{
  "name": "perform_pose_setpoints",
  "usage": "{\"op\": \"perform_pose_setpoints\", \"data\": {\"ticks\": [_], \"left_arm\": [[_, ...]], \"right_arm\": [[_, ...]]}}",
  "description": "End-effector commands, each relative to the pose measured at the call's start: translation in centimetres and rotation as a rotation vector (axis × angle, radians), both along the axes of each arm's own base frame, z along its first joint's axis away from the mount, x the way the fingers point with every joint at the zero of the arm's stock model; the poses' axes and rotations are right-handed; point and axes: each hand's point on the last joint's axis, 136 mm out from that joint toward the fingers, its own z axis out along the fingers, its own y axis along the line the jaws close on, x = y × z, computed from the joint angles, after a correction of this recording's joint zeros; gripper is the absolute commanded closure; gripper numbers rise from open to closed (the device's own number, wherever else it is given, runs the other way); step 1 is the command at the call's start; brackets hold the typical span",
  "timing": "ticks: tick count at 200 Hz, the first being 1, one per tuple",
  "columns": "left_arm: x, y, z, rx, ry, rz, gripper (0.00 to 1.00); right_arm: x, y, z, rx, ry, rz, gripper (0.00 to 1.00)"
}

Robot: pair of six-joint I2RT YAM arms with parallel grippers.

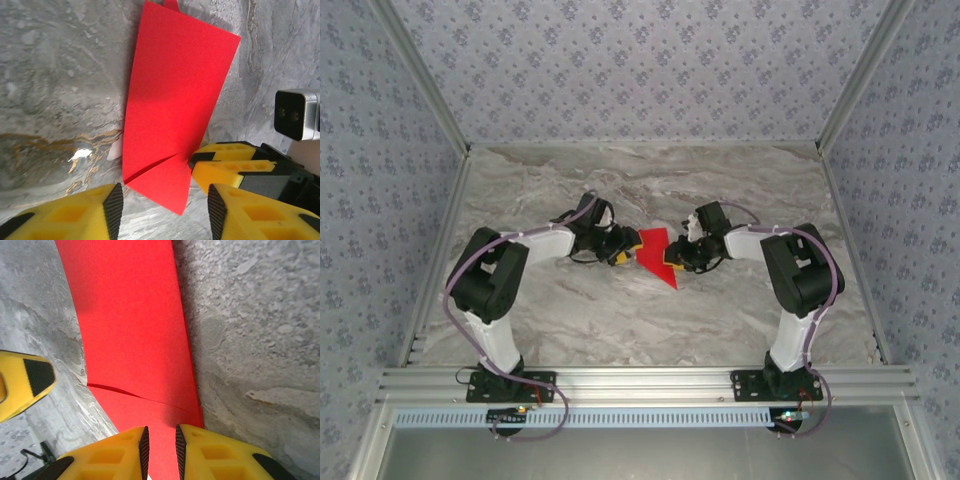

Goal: Fold a paper plane with a square sheet of paper (pick it up from the middle)
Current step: Fold the wing for the fifth time at the center of the table.

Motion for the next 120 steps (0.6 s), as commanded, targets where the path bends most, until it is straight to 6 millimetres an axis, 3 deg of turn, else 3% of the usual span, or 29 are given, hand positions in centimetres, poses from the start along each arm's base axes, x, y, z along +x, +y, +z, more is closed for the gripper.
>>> {"op": "perform_pose_setpoints", "data": {"ticks": [1, 86, 120], "left_arm": [[0.2, -1.2, 0.0, -0.029, 0.018, -0.011, 0.51], [-0.3, -1.9, -1.3, 0.006, 0.061, -0.029, 0.59], [-0.6, -1.0, -1.5, 0.066, 0.056, -0.025, 0.58]], "right_arm": [[-0.8, -0.5, -1.4, 0.014, 0.071, -0.023, 0.75], [-0.9, -0.9, -1.7, 0.025, 0.081, -0.038, 0.75], [-0.9, -1.0, -1.7, 0.023, 0.08, -0.042, 0.75]]}}
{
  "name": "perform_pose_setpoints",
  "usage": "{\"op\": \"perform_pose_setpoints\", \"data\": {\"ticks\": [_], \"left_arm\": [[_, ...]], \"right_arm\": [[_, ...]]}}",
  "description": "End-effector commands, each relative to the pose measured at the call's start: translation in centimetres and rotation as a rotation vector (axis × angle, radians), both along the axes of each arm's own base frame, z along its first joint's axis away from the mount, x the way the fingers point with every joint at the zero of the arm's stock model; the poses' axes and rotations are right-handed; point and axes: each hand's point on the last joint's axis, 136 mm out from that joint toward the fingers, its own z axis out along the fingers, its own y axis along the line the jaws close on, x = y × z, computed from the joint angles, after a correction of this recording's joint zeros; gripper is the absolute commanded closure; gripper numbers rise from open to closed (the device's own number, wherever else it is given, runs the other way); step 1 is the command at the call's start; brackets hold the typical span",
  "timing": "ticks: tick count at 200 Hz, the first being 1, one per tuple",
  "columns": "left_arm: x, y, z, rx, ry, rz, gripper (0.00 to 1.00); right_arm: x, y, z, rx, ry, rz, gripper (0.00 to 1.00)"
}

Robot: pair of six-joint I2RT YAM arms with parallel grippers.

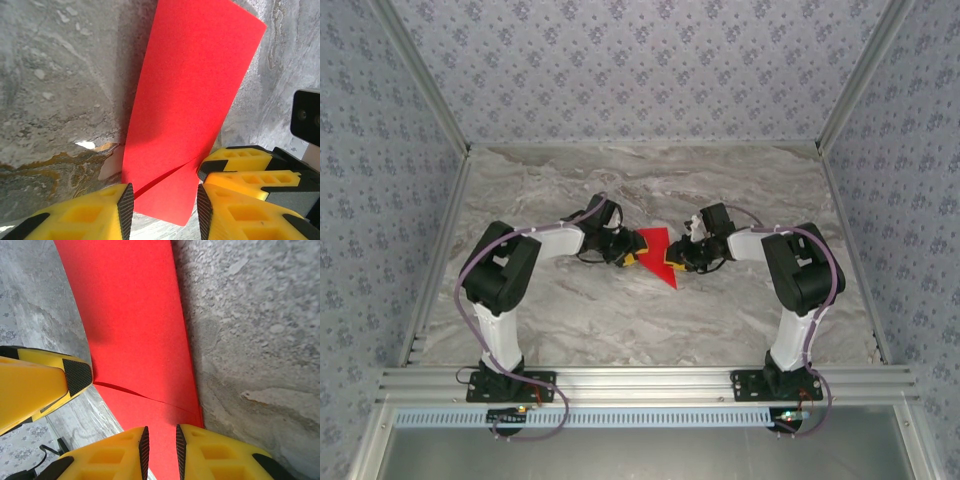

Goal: Fold a paper plane with a square sheet of paper (pick it up from the middle)
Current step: Fold the wing for the fifth time at the center of the table.

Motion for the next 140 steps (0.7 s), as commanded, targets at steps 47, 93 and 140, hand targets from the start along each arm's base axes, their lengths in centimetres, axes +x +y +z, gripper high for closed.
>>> {"op": "perform_pose_setpoints", "data": {"ticks": [47, 93, 140], "left_arm": [[-0.3, 0.6, 0.6, 0.061, -0.019, -0.013, 0.57], [-0.4, -1.4, 0.6, -0.002, -0.006, -0.056, 0.61], [-0.2, -2.3, 1.4, -0.071, -0.018, -0.062, 0.68]], "right_arm": [[-0.9, -1.0, -2.1, -0.038, 0.073, -0.025, 0.75], [-0.9, -0.9, -2.0, -0.036, 0.073, -0.026, 0.75], [-0.6, -0.7, -1.6, -0.023, 0.049, -0.02, 0.74]]}}
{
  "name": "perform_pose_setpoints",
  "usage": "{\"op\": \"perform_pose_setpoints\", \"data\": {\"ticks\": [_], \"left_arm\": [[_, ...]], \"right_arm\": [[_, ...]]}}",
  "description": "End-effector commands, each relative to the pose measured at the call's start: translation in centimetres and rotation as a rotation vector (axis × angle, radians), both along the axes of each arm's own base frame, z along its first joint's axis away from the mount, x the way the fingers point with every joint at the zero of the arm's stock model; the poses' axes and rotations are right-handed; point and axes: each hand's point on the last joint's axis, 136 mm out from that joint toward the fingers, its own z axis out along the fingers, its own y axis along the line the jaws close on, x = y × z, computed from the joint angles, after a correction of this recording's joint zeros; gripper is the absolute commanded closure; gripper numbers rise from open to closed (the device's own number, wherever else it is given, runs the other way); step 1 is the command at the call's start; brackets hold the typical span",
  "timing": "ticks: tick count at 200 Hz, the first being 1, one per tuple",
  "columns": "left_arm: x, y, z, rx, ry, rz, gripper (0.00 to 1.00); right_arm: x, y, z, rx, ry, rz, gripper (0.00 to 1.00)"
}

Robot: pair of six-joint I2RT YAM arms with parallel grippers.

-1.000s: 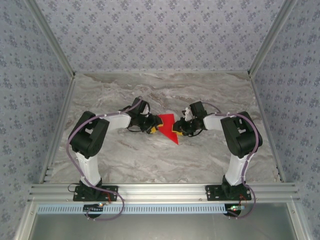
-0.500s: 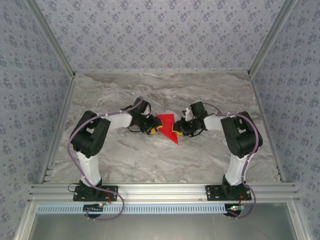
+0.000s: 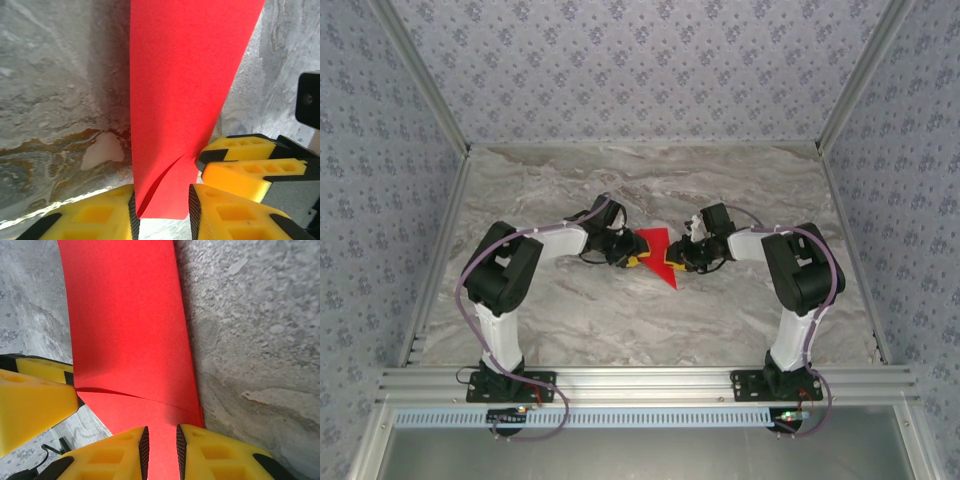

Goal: Fold a paper plane with a square sheet of paper (pick it up from the middle)
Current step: Fold the wing for the fifth time at the center of the table.

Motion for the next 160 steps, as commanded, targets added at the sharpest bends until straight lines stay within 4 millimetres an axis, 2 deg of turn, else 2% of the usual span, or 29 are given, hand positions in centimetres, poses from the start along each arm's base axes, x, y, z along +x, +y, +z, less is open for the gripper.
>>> {"op": "perform_pose_setpoints", "data": {"ticks": [1, 27, 70, 94, 129, 160], "left_arm": [[0.5, -1.4, 1.1, -0.07, -0.014, -0.018, 0.69], [0.5, -1.6, 1.1, -0.091, -0.012, -0.017, 0.76], [0.4, -1.5, 1.0, -0.089, 0.001, -0.006, 0.95], [0.5, -1.5, 1.3, -0.084, 0.007, 0.006, 0.97], [0.5, -1.6, 1.7, -0.083, 0.011, 0.02, 0.98], [0.7, -1.4, 1.8, -0.073, 0.011, 0.025, 0.98]], "right_arm": [[-0.6, -0.7, -1.6, -0.028, 0.047, -0.019, 0.74], [-0.2, -0.4, -0.6, -0.016, -0.01, -0.002, 0.71], [1.0, -0.9, 2.4, -0.121, -0.249, 0.046, 0.52], [0.5, -1.3, 3.3, -0.282, -0.419, 0.097, 0.47], [-0.4, -1.5, 3.9, -0.58, -0.718, 0.169, 0.51], [-1.4, -0.8, 3.5, -0.643, -0.859, 0.219, 0.47]]}}
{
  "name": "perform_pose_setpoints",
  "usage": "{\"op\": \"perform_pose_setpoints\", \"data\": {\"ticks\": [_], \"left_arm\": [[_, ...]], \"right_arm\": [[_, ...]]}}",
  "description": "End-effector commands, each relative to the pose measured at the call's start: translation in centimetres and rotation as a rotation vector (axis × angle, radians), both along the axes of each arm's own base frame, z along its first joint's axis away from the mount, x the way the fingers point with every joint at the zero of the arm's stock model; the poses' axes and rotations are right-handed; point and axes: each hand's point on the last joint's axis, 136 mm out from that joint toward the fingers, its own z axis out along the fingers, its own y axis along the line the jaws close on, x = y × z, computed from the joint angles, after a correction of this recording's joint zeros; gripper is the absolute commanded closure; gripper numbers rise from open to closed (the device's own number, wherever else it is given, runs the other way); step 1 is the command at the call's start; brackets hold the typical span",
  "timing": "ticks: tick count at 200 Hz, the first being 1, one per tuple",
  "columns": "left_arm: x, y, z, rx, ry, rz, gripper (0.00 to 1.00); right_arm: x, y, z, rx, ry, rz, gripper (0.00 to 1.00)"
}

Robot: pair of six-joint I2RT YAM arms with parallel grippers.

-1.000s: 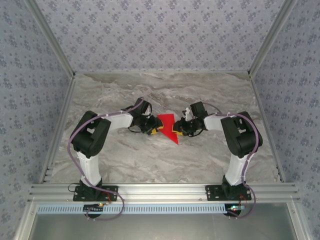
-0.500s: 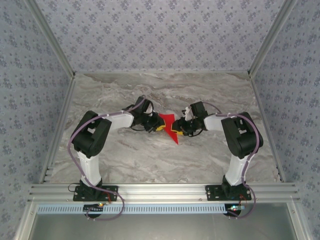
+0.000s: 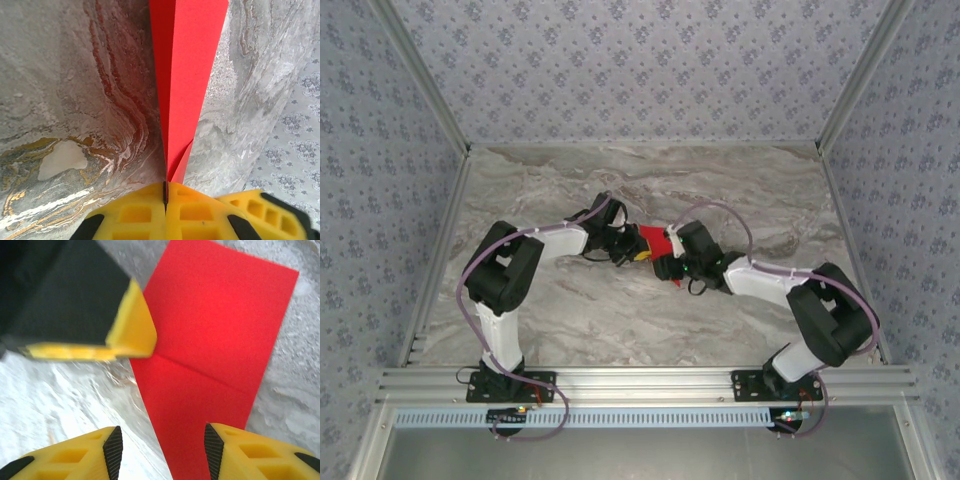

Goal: Fold a paper plane with a square sheet of paper (pick it up from the middle)
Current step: Fold the wing for the fifth time at the center of the table.

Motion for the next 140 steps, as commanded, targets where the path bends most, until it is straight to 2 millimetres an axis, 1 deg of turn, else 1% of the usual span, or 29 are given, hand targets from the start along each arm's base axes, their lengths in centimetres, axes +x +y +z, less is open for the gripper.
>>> {"op": "perform_pose_setpoints", "data": {"ticks": [1, 32, 68, 94, 115, 128, 140], "left_arm": [[0.2, -0.4, 0.9, -0.002, 0.003, 0.007, 0.98], [0.2, -0.4, 1.1, -0.007, 0.005, 0.009, 0.98], [0.2, -0.4, 1.1, -0.007, 0.006, 0.01, 0.98], [0.2, -0.4, 1.2, -0.008, 0.008, 0.012, 0.98], [0.1, -0.4, 1.2, -0.007, 0.009, 0.011, 0.98], [0.2, -0.4, 1.2, -0.006, 0.01, 0.014, 0.98], [0.2, -0.3, 1.2, -0.005, 0.01, 0.013, 0.98]], "right_arm": [[1.3, -1.7, -0.2, -0.157, -0.185, -0.017, 0.46], [1.1, -0.2, -1.0, -0.279, -0.278, 0.048, 0.43], [2.1, 0.4, -1.1, -0.339, -0.358, 0.017, 0.44], [2.6, 0.4, -1.3, -0.365, -0.379, -0.001, 0.49], [2.5, 0.5, -1.5, -0.379, -0.386, 0.005, 0.59], [2.4, 0.6, -1.6, -0.381, -0.389, 0.011, 0.62], [2.3, 0.7, -1.6, -0.377, -0.392, 0.017, 0.63]]}}
